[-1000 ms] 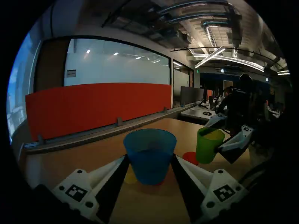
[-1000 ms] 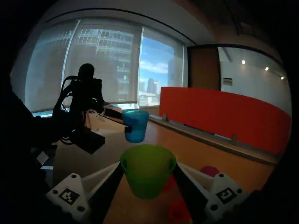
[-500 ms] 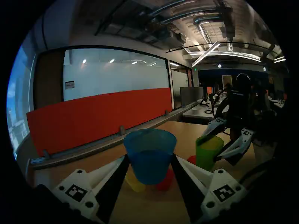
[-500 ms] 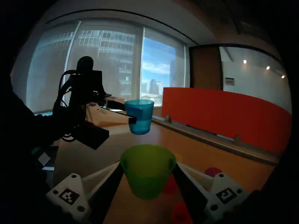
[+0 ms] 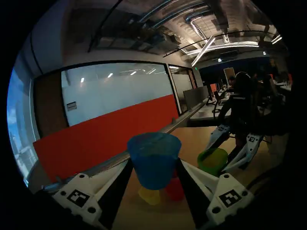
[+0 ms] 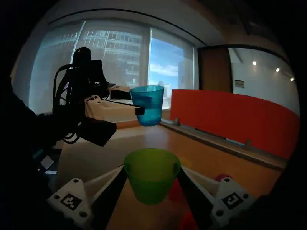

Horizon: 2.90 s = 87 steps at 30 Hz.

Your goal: Pour water

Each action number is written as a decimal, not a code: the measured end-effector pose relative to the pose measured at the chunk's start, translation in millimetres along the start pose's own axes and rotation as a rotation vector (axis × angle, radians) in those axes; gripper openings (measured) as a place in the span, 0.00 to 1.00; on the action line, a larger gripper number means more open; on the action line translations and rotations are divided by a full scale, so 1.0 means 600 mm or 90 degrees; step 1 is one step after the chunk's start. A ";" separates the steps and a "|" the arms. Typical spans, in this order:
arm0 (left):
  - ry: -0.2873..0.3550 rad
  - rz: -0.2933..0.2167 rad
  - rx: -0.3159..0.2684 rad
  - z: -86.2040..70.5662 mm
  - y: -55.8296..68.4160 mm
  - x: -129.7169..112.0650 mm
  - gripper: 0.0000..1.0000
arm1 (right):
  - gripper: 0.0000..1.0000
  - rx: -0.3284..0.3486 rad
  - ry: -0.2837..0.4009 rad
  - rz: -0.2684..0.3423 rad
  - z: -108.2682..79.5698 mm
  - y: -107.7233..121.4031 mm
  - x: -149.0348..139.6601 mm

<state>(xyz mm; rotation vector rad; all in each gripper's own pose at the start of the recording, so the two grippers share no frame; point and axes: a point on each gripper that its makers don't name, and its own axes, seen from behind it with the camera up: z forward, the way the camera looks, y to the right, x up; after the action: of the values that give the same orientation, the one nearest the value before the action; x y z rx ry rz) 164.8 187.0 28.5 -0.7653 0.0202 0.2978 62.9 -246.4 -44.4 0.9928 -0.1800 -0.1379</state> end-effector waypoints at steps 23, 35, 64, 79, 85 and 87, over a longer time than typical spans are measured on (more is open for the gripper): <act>0.023 0.147 0.026 0.001 0.001 0.055 0.79 | 0.90 0.048 -0.002 0.004 0.035 -0.026 -0.001; 0.031 0.225 0.047 -0.002 0.003 0.073 0.79 | 0.90 0.050 0.000 0.012 0.051 -0.022 -0.003; 0.005 0.355 0.074 0.002 0.008 0.069 0.79 | 0.90 0.055 0.000 0.015 0.055 -0.025 0.003; -0.001 0.425 0.087 0.016 0.006 0.070 0.79 | 0.90 0.055 0.001 0.013 0.053 -0.025 0.003; -0.005 0.450 0.095 0.018 0.006 0.068 0.79 | 0.90 0.055 0.003 0.013 0.053 -0.024 0.004; -0.006 0.457 0.097 0.019 0.005 0.068 0.79 | 0.90 0.055 0.004 0.012 0.054 -0.023 0.005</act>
<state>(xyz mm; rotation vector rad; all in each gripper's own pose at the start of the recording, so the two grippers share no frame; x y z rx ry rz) 202.0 207.6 29.4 -0.5821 0.3100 0.9706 58.6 -280.8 -38.7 1.0766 -0.1914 -0.1104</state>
